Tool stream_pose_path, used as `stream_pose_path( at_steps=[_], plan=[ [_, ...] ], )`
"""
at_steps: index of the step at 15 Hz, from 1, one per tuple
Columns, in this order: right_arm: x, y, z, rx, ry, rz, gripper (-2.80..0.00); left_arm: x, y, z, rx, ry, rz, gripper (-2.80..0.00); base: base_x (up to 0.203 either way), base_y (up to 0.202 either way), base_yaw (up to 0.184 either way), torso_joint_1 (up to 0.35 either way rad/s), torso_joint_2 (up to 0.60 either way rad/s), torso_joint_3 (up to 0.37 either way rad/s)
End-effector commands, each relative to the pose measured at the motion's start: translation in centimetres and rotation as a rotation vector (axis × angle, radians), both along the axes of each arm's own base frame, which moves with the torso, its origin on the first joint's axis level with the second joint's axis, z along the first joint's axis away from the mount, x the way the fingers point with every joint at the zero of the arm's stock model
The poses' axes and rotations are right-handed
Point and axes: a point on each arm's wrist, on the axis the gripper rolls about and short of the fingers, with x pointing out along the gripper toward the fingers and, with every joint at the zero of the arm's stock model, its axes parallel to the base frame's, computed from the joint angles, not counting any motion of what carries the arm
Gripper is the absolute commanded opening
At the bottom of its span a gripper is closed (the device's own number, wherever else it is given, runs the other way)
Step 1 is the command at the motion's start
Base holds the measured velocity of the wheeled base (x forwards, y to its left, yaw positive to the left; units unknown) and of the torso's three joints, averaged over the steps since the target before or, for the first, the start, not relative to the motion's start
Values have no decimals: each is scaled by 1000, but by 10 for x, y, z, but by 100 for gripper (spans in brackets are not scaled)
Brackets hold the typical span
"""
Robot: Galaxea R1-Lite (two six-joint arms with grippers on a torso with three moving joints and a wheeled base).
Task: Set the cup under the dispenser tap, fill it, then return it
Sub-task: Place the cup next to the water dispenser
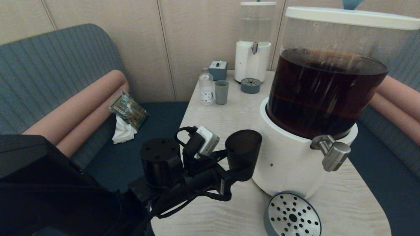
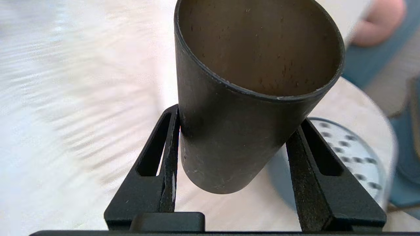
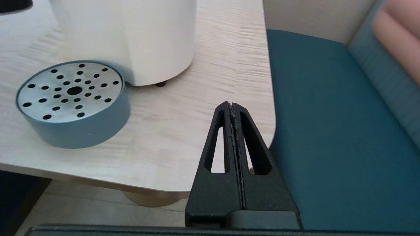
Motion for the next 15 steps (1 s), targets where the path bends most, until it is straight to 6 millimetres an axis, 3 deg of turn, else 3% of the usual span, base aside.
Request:
stream_pose_path(
  at_steps=[1,6,15],
  plan=[
    [1,0,-3,-1,8,1,-280,3,10,4,-16,-19,24,-280,0,0,0,0,0,0],
    [1,0,-3,-1,8,0,-280,17,29,2,-18,-23,91,-280,0,0,0,0,0,0],
    [1,0,-2,-1,8,0,-280,71,77,-15,-25,-48,291,-280,0,0,0,0,0,0]
  ],
)
